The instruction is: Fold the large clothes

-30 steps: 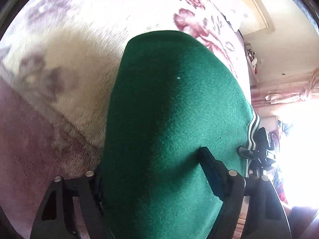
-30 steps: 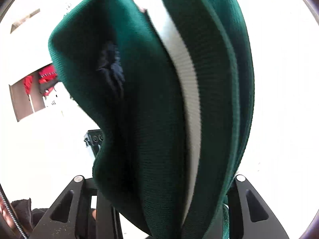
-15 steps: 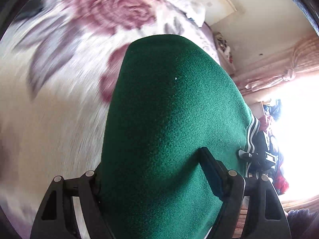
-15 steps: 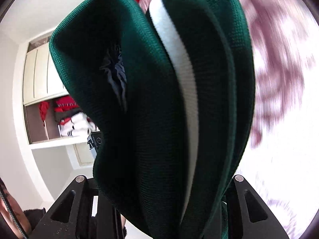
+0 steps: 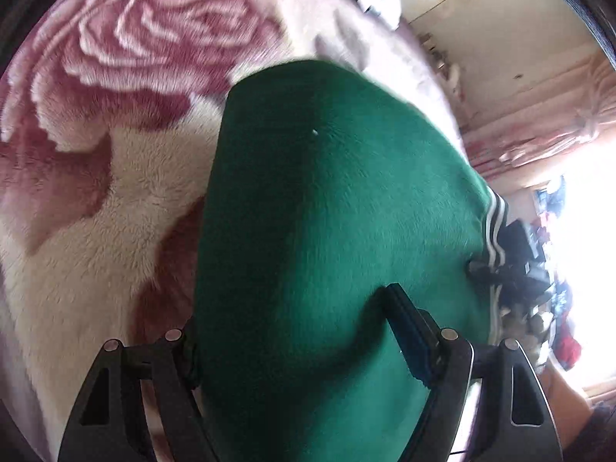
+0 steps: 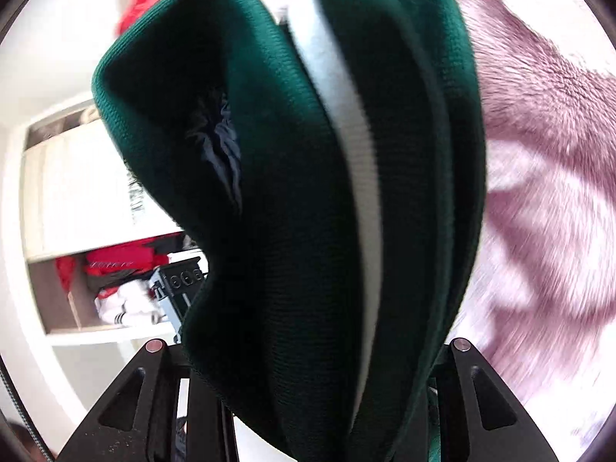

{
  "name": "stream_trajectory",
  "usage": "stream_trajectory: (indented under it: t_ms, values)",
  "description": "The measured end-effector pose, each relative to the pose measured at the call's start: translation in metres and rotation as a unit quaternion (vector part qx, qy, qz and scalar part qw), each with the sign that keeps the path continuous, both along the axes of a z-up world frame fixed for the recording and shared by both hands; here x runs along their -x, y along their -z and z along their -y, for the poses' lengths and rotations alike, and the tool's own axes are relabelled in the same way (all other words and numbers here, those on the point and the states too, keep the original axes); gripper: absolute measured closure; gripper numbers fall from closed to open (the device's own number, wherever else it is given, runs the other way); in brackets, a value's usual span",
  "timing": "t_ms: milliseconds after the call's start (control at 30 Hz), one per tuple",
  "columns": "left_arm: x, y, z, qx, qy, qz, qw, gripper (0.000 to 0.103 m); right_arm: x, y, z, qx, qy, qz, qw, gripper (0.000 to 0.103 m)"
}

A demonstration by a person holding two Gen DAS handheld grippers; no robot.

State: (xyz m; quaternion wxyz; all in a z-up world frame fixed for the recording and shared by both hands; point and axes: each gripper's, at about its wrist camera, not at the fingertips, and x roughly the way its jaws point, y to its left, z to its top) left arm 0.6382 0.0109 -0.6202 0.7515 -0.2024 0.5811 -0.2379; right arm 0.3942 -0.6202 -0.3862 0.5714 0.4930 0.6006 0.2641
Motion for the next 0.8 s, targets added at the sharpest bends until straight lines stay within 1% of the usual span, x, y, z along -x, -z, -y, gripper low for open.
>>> stream_trajectory:
  t_ms: [33,67,100,133,167,200,233,267,300,333,367,400,433,467,500,533,567,633,667,700,733,767,800]
  values:
    - [-0.002,0.007,-0.003,0.007,0.003,-0.009,0.9999,0.027,-0.003,0.009,0.001,0.004,0.001,-0.012,1.000,0.063]
    - [-0.002,0.007,-0.005,0.012,0.003,-0.010,0.9999,0.027,-0.005,0.012,0.000,0.002,-0.006,-0.017,1.000,0.061]
    - [0.001,0.004,-0.006,0.007,0.008,-0.009,0.9999,0.027,-0.006,0.012,-0.002,0.004,-0.010,-0.017,1.000,0.056]
    - [0.003,0.000,-0.006,0.000,0.013,-0.006,0.9999,0.027,-0.005,0.009,-0.003,0.015,-0.013,-0.024,1.000,0.050]
    - [0.008,-0.005,-0.007,-0.014,0.013,-0.004,0.9998,0.027,0.000,0.001,-0.012,0.035,-0.022,-0.026,0.999,0.046]
    - [0.009,-0.009,-0.009,-0.026,0.011,-0.003,0.9996,0.026,-0.002,-0.006,-0.014,0.065,-0.031,-0.021,0.997,0.038]
    - [0.013,-0.015,-0.011,-0.041,0.006,0.001,0.9991,0.026,0.002,-0.017,-0.016,0.112,-0.037,-0.017,0.993,0.024]
    - [0.018,-0.022,-0.013,-0.063,-0.003,0.009,0.9980,0.026,0.009,-0.027,-0.019,0.147,-0.039,-0.015,0.988,0.020]
    - [0.022,-0.030,-0.014,-0.086,-0.012,0.016,0.9961,0.022,0.018,-0.041,-0.023,0.190,-0.041,-0.006,0.981,0.020]
    - [0.032,-0.040,-0.015,-0.116,-0.020,0.030,0.9926,0.018,0.010,-0.054,-0.028,0.237,-0.044,0.006,0.971,0.017]
    - [0.042,-0.048,-0.013,-0.147,-0.026,0.044,0.9878,0.011,0.021,-0.070,-0.037,0.289,-0.051,0.019,0.956,0.016]
    - [0.050,-0.053,-0.011,-0.180,-0.032,0.055,0.9816,0.007,0.031,-0.082,-0.047,0.339,-0.060,0.026,0.938,0.011]
    - [0.063,-0.063,-0.007,-0.212,-0.035,0.068,0.9742,0.007,0.031,-0.101,-0.054,0.394,-0.067,0.036,0.916,0.008]
    - [0.070,-0.068,-0.007,-0.229,-0.036,0.076,0.9698,0.006,0.045,-0.112,-0.066,0.438,-0.071,0.044,0.895,0.008]
    - [0.084,-0.076,-0.003,-0.252,-0.041,0.088,0.9628,0.005,0.054,-0.126,-0.075,0.483,-0.074,0.049,0.871,0.008]
    - [0.095,-0.081,0.000,-0.262,-0.043,0.096,0.9592,0.004,0.065,-0.133,-0.078,0.516,-0.072,0.052,0.852,0.007]
    - [0.109,-0.089,0.004,-0.275,-0.045,0.106,0.9546,0.002,0.075,-0.139,-0.078,0.536,-0.068,0.053,0.840,0.007]
    - [0.130,-0.102,0.010,-0.306,-0.062,0.125,0.9419,0.002,0.118,-0.155,-0.100,0.563,-0.055,0.057,0.822,0.005]
    - [0.144,-0.111,0.014,-0.309,-0.060,0.134,0.9396,0.001,0.137,-0.164,-0.109,0.578,-0.047,0.058,0.813,0.004]
    - [0.154,-0.119,0.017,-0.316,-0.060,0.140,0.9365,0.001,0.152,-0.169,-0.120,0.589,-0.037,0.059,0.805,0.004]
    - [0.166,-0.129,0.021,-0.320,-0.061,0.145,0.9343,0.001,0.174,-0.182,-0.137,0.599,-0.026,0.062,0.798,0.003]
    - [0.176,-0.139,0.023,-0.315,-0.058,0.147,0.9358,0.001,0.204,-0.197,-0.155,0.608,-0.014,0.065,0.791,0.003]
    - [0.188,-0.151,0.025,-0.315,-0.058,0.149,0.9355,0.001,0.221,-0.210,-0.156,0.615,-0.004,0.069,0.785,0.003]
